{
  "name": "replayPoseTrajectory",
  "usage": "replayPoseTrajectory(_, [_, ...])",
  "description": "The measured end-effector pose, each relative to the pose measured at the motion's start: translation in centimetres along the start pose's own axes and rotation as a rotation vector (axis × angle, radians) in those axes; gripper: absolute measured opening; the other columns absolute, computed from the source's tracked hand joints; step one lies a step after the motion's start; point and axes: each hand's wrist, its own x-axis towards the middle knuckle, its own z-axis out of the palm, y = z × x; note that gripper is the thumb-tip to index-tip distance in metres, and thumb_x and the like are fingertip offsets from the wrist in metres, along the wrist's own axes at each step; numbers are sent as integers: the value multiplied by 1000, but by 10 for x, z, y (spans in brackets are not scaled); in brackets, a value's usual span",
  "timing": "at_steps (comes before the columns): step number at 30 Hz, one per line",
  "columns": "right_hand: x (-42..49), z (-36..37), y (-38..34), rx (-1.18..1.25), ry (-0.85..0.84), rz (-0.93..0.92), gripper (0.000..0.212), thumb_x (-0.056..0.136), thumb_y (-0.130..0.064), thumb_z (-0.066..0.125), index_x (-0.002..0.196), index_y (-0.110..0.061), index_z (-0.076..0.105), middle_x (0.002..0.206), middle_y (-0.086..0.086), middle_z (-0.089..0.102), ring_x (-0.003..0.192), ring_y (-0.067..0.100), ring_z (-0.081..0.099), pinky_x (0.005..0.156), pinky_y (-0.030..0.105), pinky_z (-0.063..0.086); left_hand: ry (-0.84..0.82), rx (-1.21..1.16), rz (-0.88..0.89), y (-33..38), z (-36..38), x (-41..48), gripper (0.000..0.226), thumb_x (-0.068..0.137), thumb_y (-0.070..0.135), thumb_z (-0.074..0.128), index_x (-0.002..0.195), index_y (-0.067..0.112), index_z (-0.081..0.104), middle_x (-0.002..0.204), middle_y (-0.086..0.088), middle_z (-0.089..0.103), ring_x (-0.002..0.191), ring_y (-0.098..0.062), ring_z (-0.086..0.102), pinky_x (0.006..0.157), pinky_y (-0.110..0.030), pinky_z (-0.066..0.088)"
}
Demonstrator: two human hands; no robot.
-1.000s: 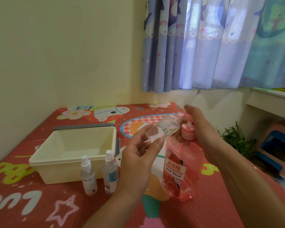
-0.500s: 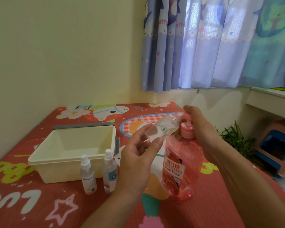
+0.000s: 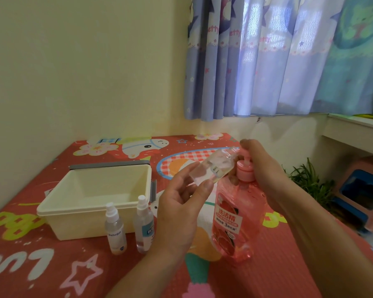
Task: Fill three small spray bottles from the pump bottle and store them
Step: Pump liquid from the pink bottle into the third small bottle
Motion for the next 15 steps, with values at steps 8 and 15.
replayPoseTrajectory(8, [0, -1, 1, -6, -21, -18, 62, 98, -53, 34, 61, -9, 57, 55, 13, 58, 46, 15, 52, 56, 33, 38, -4, -13, 6, 1, 1, -1, 39, 73, 39, 78, 111, 39, 69, 110, -2, 71, 104, -23, 66, 88, -31, 56])
replayPoseTrajectory(15, [0, 0, 2, -1, -16, -4, 60, 97, -52, 34, 64, -8, 57, 54, 12, 58, 44, 14, 52, 55, 33, 38, -7, -30, 3, 2, 1, -2, 44, 68, 39, 73, 112, 35, 68, 106, 1, 73, 103, -21, 67, 86, -28, 57])
